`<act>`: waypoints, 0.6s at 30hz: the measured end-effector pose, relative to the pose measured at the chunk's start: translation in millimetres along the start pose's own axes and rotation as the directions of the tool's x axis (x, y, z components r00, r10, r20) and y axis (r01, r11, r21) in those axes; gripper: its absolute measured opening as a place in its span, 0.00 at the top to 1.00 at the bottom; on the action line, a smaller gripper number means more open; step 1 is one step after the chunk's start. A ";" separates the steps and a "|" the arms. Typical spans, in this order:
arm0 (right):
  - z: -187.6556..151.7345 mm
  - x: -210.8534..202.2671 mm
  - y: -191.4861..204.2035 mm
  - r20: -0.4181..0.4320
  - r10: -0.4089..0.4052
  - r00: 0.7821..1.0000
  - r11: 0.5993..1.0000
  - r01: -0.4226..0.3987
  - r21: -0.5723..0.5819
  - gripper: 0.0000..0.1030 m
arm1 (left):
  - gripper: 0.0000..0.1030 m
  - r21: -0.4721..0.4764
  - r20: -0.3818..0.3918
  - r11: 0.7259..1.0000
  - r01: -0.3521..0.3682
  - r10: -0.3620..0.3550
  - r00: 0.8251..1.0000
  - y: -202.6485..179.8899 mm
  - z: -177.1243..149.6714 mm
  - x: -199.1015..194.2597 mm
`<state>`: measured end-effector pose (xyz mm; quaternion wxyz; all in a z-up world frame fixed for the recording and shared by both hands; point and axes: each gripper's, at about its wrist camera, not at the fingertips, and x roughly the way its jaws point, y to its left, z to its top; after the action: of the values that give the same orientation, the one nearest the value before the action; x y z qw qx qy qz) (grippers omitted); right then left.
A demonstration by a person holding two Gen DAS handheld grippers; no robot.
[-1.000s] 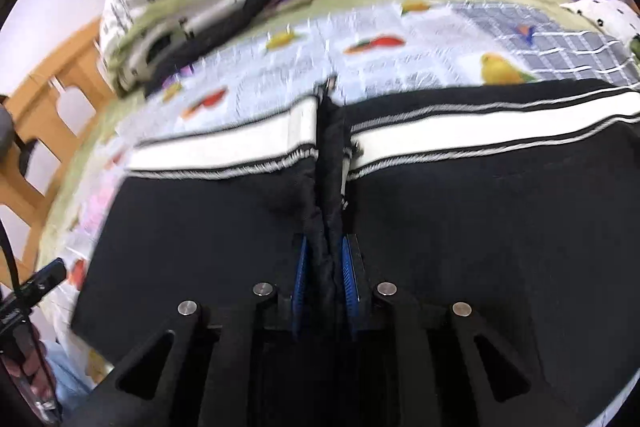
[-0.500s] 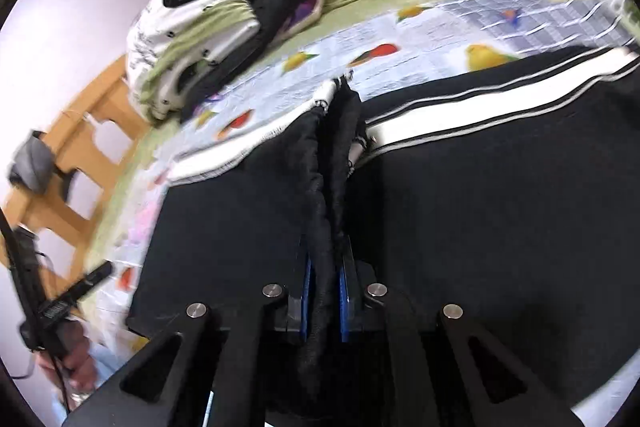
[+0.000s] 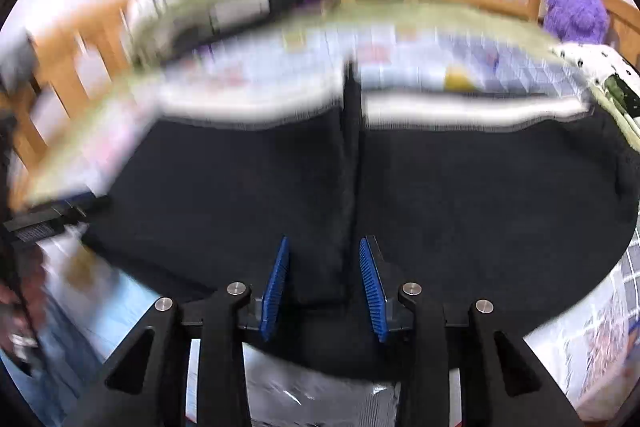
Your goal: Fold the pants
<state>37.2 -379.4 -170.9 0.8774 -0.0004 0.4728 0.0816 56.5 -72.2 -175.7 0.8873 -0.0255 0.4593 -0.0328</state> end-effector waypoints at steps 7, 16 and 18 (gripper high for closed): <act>-0.9 -20.3 -9.8 0.037 0.052 0.998 0.998 -0.051 -0.020 0.58 | 0.22 -0.094 0.037 0.990 0.102 -0.099 0.994 25.1 11.3 -13.2; -3.5 -78.7 -112.5 0.222 -0.136 0.965 0.967 0.081 0.241 0.55 | 0.25 -0.145 0.022 0.978 0.148 -0.147 0.989 53.0 55.9 9.8; -14.3 -79.1 -144.9 0.197 -0.214 0.957 0.930 0.138 0.340 0.55 | 0.28 -0.134 -0.011 0.978 0.162 -0.165 0.986 53.4 63.6 26.0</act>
<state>3.5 -534.7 -124.3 0.9182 0.1100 0.3728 -0.0767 125.3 -20.1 -164.2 0.8727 -0.1218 0.4668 -0.0750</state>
